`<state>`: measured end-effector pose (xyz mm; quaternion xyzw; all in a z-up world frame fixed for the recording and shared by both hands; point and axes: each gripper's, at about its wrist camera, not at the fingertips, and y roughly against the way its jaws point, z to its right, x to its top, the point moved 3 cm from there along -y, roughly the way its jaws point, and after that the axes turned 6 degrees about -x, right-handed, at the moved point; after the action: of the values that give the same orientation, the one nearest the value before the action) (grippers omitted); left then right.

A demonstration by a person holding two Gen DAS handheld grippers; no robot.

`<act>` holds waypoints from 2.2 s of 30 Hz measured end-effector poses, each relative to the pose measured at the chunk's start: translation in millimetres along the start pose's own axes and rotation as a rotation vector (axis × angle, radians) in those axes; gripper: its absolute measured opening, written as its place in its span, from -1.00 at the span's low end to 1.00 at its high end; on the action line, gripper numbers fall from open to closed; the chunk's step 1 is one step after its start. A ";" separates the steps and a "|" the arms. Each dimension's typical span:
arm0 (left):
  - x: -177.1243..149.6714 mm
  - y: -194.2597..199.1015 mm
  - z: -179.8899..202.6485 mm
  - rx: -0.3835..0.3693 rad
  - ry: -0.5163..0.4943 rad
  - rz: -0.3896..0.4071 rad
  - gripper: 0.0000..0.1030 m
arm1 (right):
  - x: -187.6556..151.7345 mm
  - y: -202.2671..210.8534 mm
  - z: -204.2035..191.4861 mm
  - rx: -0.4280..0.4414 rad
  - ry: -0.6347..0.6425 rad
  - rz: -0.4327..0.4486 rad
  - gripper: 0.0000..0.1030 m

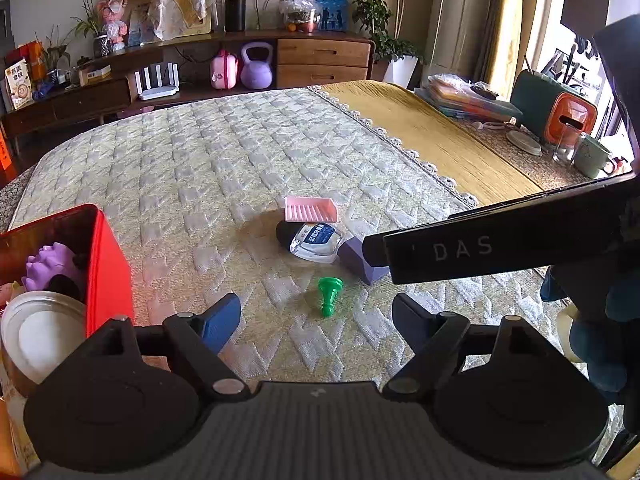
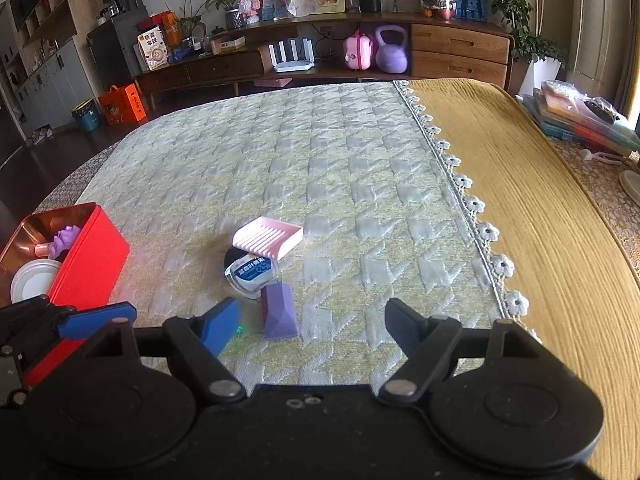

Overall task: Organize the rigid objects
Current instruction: 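Grasp the green cap with the left tool while the right tool grasps the purple block, then carry the green cap and purple block over the red tin box with both tools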

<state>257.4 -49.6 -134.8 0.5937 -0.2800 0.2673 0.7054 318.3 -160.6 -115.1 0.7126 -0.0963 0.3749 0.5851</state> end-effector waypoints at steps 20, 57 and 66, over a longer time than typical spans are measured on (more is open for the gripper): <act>-1.2 -31.4 12.2 -0.008 -0.094 -0.028 -0.37 | 2.1 -27.4 -16.0 0.042 0.061 -0.035 -0.51; 4.4 57.2 -12.1 -0.035 0.040 0.006 -0.75 | -24.9 95.6 -21.2 0.116 -0.070 0.114 -0.61; 1.0 99.2 -36.7 -0.011 0.092 0.035 -0.75 | -25.7 119.4 -55.5 0.153 -0.036 0.132 -0.61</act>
<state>190.6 1.8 -70.9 0.5720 -0.2588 0.3050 0.7161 208.2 -153.5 -38.9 0.7541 -0.1244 0.4060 0.5011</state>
